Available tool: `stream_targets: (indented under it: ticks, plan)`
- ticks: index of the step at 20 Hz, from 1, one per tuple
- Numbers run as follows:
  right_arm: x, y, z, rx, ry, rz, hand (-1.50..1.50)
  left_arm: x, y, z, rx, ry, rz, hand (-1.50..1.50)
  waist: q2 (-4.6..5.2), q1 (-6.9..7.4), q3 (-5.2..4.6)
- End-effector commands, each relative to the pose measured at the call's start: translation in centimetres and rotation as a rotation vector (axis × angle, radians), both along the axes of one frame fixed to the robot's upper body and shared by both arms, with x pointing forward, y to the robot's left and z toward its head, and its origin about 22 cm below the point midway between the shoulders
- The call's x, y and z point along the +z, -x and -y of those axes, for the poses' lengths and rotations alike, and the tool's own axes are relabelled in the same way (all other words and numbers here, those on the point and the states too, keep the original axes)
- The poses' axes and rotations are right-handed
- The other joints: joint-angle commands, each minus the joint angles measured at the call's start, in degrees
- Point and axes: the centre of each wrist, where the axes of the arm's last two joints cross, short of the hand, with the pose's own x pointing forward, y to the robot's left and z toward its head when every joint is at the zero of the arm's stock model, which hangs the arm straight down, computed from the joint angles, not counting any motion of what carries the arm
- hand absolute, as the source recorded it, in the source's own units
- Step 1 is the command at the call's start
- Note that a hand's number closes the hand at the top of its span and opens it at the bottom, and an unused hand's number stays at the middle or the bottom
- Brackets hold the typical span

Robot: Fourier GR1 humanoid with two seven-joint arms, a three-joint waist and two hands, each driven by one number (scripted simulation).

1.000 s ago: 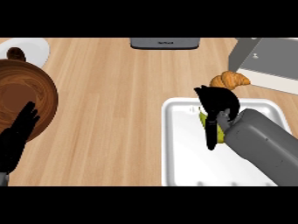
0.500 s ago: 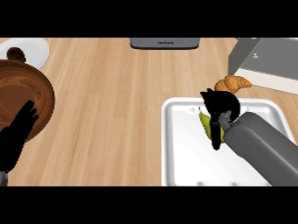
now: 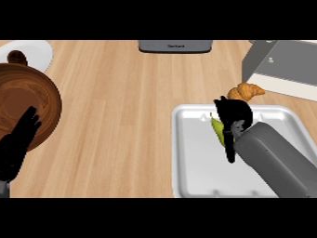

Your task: Pick the pear from the tray and place it in the tiered shelf

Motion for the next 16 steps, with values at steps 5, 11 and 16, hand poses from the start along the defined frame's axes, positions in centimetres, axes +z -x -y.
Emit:
stream_targets:
  ticks: [5, 11, 16]
  plan:
    - [-2.9, 0.6, 1.4, -0.060, -0.041, -0.043, 1.50, 0.7, 1.0, -0.3, -0.008, -0.008, -0.016, 0.00, 0.33, 0.07, 0.30]
    - [-2.9, 0.7, 1.8, 0.057, -0.009, -0.026, 1.50, 0.1, -1.0, -0.1, -0.013, -0.002, 0.014, 0.00, 0.42, -0.28, 0.27]
    - [-3.2, 1.1, 0.5, 0.079, 0.022, 0.067, 1.50, 0.7, 0.4, 0.8, -0.006, -0.001, -0.011, 0.00, 0.34, 0.08, 0.29]
